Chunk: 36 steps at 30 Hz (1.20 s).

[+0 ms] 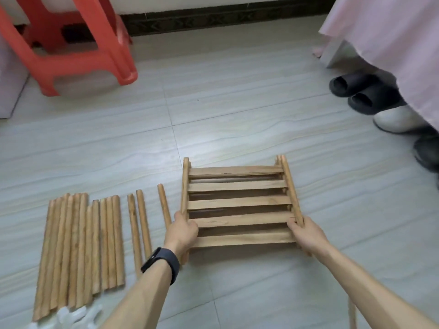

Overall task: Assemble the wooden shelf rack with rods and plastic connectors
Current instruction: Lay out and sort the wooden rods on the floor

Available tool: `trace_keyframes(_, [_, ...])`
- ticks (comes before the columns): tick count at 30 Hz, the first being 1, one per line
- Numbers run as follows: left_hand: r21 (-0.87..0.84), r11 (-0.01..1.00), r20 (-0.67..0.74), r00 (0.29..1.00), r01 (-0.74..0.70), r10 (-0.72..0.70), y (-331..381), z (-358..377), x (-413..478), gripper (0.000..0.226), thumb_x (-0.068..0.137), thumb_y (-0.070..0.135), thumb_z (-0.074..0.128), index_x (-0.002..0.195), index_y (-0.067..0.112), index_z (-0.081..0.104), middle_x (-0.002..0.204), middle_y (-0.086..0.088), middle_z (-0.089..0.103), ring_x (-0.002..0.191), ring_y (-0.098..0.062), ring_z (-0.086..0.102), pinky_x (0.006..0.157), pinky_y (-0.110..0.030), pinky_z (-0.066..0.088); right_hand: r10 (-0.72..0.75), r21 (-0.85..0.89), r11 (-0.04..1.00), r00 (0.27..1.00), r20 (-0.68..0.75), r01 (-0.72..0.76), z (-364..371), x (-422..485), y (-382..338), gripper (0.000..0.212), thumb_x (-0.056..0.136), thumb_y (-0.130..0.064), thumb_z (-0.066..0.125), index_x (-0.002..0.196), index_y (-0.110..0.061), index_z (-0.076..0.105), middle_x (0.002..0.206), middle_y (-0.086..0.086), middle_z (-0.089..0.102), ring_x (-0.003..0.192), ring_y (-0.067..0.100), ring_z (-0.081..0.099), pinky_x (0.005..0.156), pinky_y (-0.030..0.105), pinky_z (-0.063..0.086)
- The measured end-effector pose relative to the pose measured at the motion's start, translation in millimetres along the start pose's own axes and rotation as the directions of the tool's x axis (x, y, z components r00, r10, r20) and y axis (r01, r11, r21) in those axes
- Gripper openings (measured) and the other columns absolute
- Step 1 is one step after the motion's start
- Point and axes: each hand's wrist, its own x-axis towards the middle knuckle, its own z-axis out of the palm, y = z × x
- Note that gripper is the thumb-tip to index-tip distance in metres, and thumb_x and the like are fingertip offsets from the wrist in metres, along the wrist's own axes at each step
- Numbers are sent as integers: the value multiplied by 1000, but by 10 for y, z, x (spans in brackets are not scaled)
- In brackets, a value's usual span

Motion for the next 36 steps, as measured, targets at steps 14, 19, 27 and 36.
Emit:
trace_keyframes(14, [-300, 953, 209, 972, -39, 105, 908, 1190, -74, 17, 91, 18, 69, 108, 21, 66, 101, -2, 72, 93, -23, 69, 85, -43, 60, 259, 42, 966, 933, -250, -257, -963, 492, 1084, 41, 103, -18, 43, 138, 4, 46, 139, 29, 54, 129, 45, 51, 103, 41, 42])
trace_keyframes(19, [-472, 882, 338, 927, 14, 165, 1293, 1605, -240, 44, 91, 10, 72, 132, 16, 59, 115, -2, 69, 105, -24, 67, 94, -40, 57, 418, 117, 908, 852, -317, -402, -1309, 439, 1451, 41, 95, -13, 50, 130, 9, 56, 128, 30, 62, 119, 47, 57, 99, 42, 48])
trace_keyframes(27, [-605, 793, 269, 956, 74, 116, 1353, 910, -181, 24, 92, 7, 65, 108, 26, 64, 99, -2, 70, 85, -18, 70, 69, -36, 56, 374, 224, 923, 862, -342, -312, -1149, 186, 870, 44, 93, -11, 50, 132, 8, 56, 137, 29, 57, 126, 46, 54, 103, 43, 45])
trace_keyframes(36, [-685, 726, -157, 963, 54, -219, 343, -736, 85, 11, 81, 3, 59, 87, 10, 65, 74, -6, 64, 51, -15, 68, 40, -22, 45, -25, 153, 987, 995, -100, 40, 77, -141, -474, 45, 104, -26, 46, 135, 6, 45, 139, 25, 50, 121, 42, 54, 100, 43, 46])
